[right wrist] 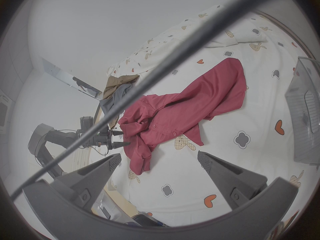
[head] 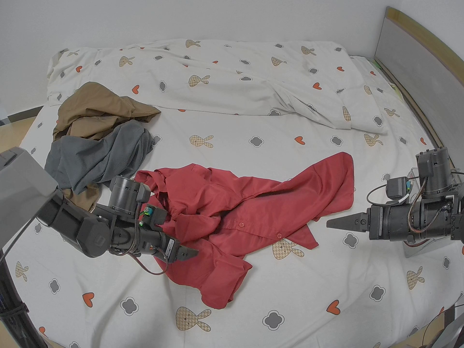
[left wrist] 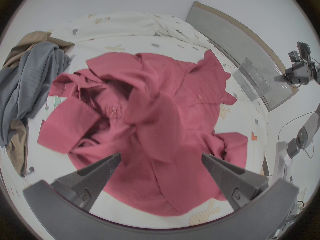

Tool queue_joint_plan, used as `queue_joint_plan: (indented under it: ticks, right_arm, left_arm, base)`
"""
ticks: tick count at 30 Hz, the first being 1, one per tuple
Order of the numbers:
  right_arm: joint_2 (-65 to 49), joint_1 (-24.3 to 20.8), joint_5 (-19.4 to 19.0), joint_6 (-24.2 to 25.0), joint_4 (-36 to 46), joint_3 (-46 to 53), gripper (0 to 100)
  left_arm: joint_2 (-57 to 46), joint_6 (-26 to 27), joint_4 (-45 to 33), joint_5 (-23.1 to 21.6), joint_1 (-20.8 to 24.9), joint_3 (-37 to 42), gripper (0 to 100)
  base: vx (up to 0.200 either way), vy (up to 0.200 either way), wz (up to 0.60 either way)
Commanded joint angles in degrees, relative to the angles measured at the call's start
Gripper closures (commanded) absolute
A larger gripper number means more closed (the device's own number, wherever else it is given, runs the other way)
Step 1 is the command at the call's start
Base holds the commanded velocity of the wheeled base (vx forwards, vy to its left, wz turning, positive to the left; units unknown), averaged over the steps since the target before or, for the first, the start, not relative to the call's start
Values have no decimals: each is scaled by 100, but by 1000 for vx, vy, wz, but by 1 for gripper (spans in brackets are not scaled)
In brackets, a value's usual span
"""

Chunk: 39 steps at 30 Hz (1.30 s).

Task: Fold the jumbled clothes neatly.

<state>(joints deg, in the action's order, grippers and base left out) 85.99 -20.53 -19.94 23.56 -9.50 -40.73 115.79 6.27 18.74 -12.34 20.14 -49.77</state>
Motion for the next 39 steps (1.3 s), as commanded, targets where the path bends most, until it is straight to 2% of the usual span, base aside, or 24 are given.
queue_joint_plan:
  ticks: [1,7,13,19,24,30,31,32,33,36,39]
  right_arm:
    - [120,-56,-1,-1,-52,65,0]
    - [137,-65,-1,-1,-52,65,0]
    - [128,-74,-1,-1,-52,65,0]
    - [137,-74,-10,-1,-52,56,0]
    - [146,-83,-10,-1,-52,47,0]
    - [137,-83,-10,-1,-52,56,0]
    - [137,-83,-10,-1,-52,56,0]
    - [137,-83,-10,-1,-52,56,0]
    - [137,-83,-10,-1,-52,56,0]
    - [137,-83,-10,-1,-52,56,0]
    - [137,-83,-10,-1,-52,56,0]
  left_arm:
    - [366,103,95,-14,-45,-261,0]
    - [216,120,86,-6,210,38,0]
    - [155,112,86,-6,219,442,0]
    - [-417,120,69,3,245,1383,0]
    - [-970,103,42,12,254,1673,0]
    - [-1498,-3,-90,249,588,1304,0]
    - [-1533,-222,-353,557,834,1005,0]
    - [-1524,-249,-380,575,860,978,0]
    - [-1436,-609,-634,847,1159,618,0]
    - [-1032,-1092,-1276,1190,1607,-59,0]
    - [-759,-1479,-1874,1348,1827,-568,0]
  base:
    - [0,0,0]
    - [0,0,0]
    - [0,0,0]
    - [0,0,0]
    - [0,0,0]
    - [0,0,0]
    - [0,0,0]
    - [0,0,0]
    - [0,0,0]
    - [0,0,0]
    - [0,0,0]
